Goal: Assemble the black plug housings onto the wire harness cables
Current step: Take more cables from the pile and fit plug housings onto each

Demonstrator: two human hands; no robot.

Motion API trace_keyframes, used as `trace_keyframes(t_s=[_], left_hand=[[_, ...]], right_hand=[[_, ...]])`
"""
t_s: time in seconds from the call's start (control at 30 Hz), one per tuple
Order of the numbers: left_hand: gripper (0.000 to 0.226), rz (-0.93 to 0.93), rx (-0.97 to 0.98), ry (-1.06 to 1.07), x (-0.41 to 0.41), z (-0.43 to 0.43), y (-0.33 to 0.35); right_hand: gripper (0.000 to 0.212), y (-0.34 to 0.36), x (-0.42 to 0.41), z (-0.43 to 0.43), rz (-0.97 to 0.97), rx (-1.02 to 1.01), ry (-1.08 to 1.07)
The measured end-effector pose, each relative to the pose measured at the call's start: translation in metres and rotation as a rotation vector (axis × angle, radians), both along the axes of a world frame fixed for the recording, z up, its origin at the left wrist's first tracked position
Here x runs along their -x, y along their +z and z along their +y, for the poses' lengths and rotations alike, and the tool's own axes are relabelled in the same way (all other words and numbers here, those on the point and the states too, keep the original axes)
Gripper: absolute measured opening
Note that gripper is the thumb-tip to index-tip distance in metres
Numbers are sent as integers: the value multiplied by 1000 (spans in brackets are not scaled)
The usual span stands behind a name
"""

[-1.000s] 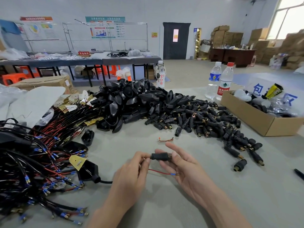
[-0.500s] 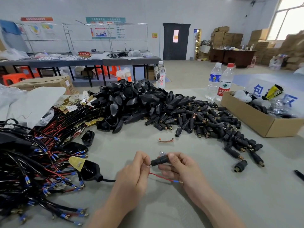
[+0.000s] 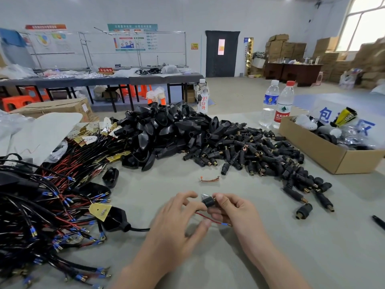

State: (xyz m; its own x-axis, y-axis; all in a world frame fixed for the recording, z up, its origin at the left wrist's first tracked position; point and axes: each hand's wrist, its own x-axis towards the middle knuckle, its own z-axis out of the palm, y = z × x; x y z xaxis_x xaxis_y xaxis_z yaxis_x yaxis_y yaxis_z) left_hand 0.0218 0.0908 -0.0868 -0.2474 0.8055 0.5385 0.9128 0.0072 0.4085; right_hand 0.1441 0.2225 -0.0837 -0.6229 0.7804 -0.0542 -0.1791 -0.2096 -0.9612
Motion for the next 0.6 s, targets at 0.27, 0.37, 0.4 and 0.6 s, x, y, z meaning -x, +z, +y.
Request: trace_keyframes(t_s=[0.27,0.37,0.4,0.6], left_hand=[[19,15,-82,-13,1,8,-3],[28,108,23,-41,2,6,-5],[31,150,61,-43,2,7,-6],[29,292,32,7,-1,11,-5]], right_hand=[[26,-6,2,4,29,56,-5],[38,-7,2,6,52,67,-9],[43,-7,2,6,50,63,-14],[53,-9,0,9,94,120,7]])
